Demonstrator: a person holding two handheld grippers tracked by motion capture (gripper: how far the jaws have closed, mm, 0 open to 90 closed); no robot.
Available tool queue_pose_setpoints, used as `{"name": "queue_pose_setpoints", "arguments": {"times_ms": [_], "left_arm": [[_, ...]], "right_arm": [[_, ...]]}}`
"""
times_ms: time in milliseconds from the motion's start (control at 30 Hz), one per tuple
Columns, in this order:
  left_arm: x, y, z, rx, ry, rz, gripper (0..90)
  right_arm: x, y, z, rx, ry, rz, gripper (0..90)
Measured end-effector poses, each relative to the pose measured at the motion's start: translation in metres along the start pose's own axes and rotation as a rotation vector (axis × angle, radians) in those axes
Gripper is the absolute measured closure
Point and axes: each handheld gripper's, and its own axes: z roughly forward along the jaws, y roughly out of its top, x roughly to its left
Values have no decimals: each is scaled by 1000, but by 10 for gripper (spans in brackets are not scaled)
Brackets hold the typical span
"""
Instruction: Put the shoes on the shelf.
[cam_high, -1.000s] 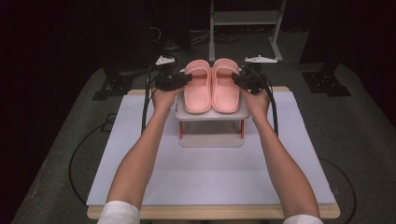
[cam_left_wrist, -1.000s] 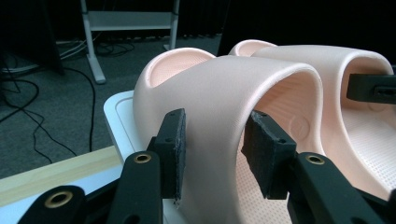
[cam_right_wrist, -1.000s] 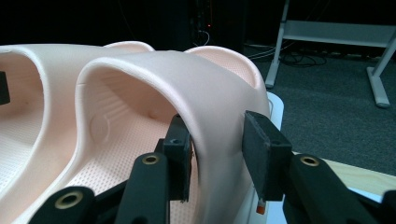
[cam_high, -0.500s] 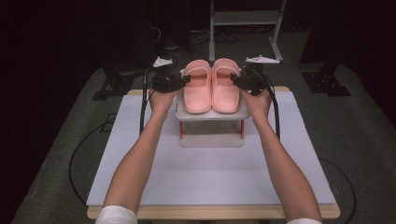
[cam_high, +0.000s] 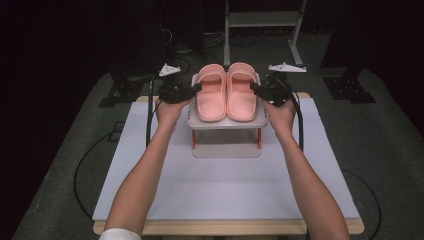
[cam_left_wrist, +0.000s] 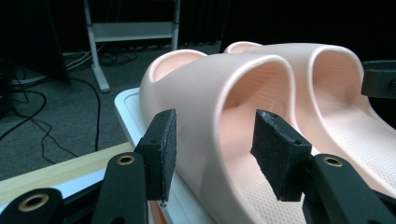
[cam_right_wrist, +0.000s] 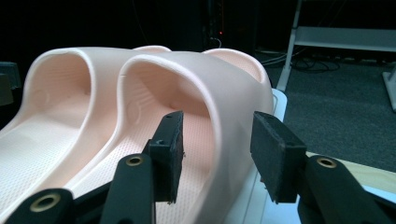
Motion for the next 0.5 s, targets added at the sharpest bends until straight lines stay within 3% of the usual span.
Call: {"name": "queue_pose_setpoints", "arguments": {"times_ms": [500], "left_arm": [[-7, -10, -22, -19, -16, 22, 471]], "right_arm": [[-6, -17, -23, 2, 34, 9, 503]]}}
